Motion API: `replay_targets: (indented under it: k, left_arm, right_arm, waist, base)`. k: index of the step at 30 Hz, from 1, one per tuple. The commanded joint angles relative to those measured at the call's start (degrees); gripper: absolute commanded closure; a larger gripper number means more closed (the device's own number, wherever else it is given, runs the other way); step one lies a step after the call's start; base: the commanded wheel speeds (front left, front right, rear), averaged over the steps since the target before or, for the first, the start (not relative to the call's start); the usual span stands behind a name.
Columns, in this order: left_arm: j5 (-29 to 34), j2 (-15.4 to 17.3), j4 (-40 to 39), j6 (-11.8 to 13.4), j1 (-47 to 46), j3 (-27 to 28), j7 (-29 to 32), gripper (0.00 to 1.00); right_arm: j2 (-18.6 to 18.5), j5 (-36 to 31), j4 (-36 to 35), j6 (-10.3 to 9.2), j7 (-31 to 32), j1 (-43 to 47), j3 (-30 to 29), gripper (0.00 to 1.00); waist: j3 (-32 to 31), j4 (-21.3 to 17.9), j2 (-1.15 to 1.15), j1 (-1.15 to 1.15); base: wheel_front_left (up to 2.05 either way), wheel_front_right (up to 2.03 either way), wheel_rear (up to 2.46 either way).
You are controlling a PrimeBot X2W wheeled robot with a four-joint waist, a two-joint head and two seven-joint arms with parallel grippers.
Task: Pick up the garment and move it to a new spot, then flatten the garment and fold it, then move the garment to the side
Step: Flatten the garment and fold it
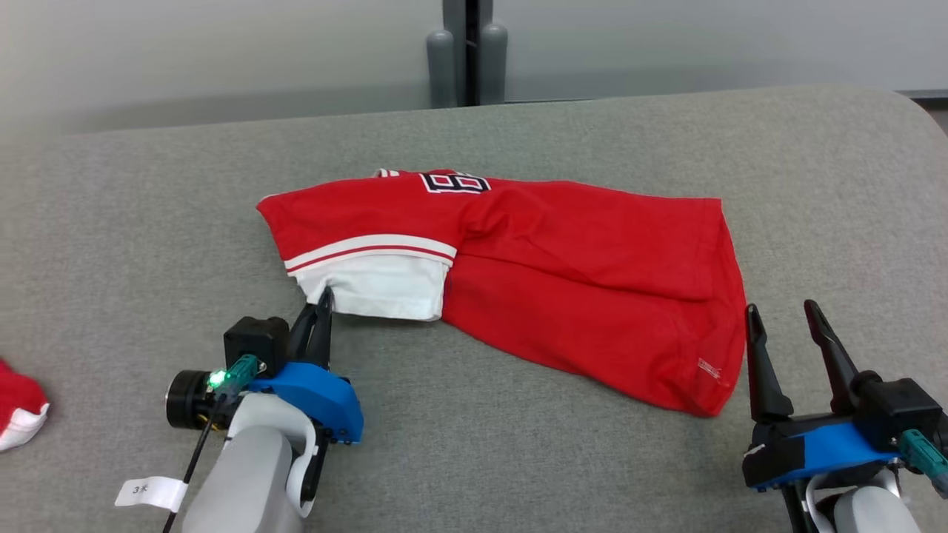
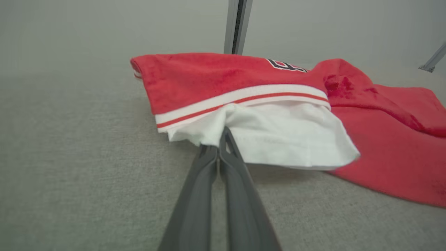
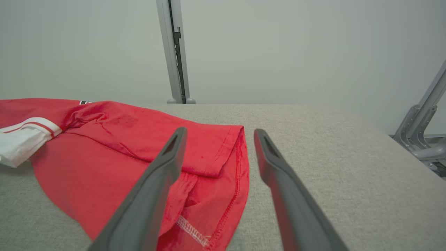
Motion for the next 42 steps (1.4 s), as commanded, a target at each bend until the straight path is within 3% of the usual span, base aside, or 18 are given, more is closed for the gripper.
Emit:
replay_targets:
  k: [1,8,17,20,25,26,27,28,29,35,42]
  left_arm:
    - [0.62,0.5,-0.96,0.39,0.31,-0.25,-0.52,1.0]
    - [1.62,3.48,-14.86,2.69,6.03,0.19,-1.41,1.0]
    - [-0.35,9.13,-33.82,8.68,18.81,6.13,4.42,1.0]
    - [-1.68,9.27,-34.82,9.84,22.35,7.41,6.38,1.0]
    - [-3.78,7.77,-28.65,9.45,24.34,7.24,6.41,1.0]
    - [-4.09,7.26,-27.36,9.36,24.1,7.11,5.94,0.91]
    - [-4.27,6.85,-25.84,9.08,23.6,6.93,5.29,0.55]
    - [-4.43,6.48,-24.61,8.88,22.97,6.68,4.6,0.05]
    - [-4.55,6.07,-23.63,8.7,22.34,6.58,3.78,0.0]
    - [-3.97,5.58,-21.56,8.47,18.79,6.49,-0.22,0.0]
    - [-3.21,5.7,-25.63,8.75,16.93,6.67,-2.16,0.0]
  right_arm:
    - [-0.11,-0.2,0.14,0.01,-0.06,0.69,-0.47,0.0]
    - [-0.11,-1.74,1.66,0.01,-0.06,2.81,-3.58,0.0]
    - [-0.11,-2.13,3.12,0.01,-0.05,3.63,-4.2,0.0]
    - [-0.11,-1.93,3.37,0.01,-0.05,2.96,-3.81,0.0]
    - [-0.11,-1.89,3.98,0.01,-0.05,2.24,-3.11,0.0]
    - [-0.11,-1.9,4.03,0.01,-0.05,2.09,-3.01,0.0]
    - [-0.11,-1.94,4.12,0.01,-0.05,1.99,-2.9,0.0]
    - [-0.11,-2.03,4.2,0.01,-0.05,1.92,-2.91,0.0]
    - [-0.11,-2.18,4.25,0.01,-0.05,1.82,-2.95,0.0]
    - [-0.11,-2.75,4.39,0.01,-0.05,1.5,-3.27,0.0]
    - [-0.11,-2.01,4.53,0.01,-0.05,1.28,-2.06,0.0]
  waist:
    - [-0.18,0.51,0.0,-0.01]
    - [-3.22,4.87,0.0,-0.01]
    - [-4.33,6.98,0.0,-0.01]
    - [-3.83,6.72,0.0,-0.01]
    - [-3.13,5.84,0.0,-0.01]
    - [-3.03,5.68,0.0,-0.01]
    - [-2.95,5.54,0.0,-0.01]
    - [-2.91,5.43,0.0,-0.01]
    - [-2.89,5.34,0.0,-0.01]
    - [-3.43,5.19,0.0,-0.01]
    - [-4.29,5.45,0.0,-0.01]
  base:
    - [0.0,0.0,0.0]
    - [0.0,0.0,0.0]
    - [0.0,0.0,0.0]
    - [0.0,0.0,0.0]
    - [0.0,0.0,0.0]
    - [0.0,0.0,0.0]
    - [0.0,0.0,0.0]
    - [0.0,0.0,0.0]
    - [0.0,0.0,0.0]
    - [0.0,0.0,0.0]
    - [0.0,0.0,0.0]
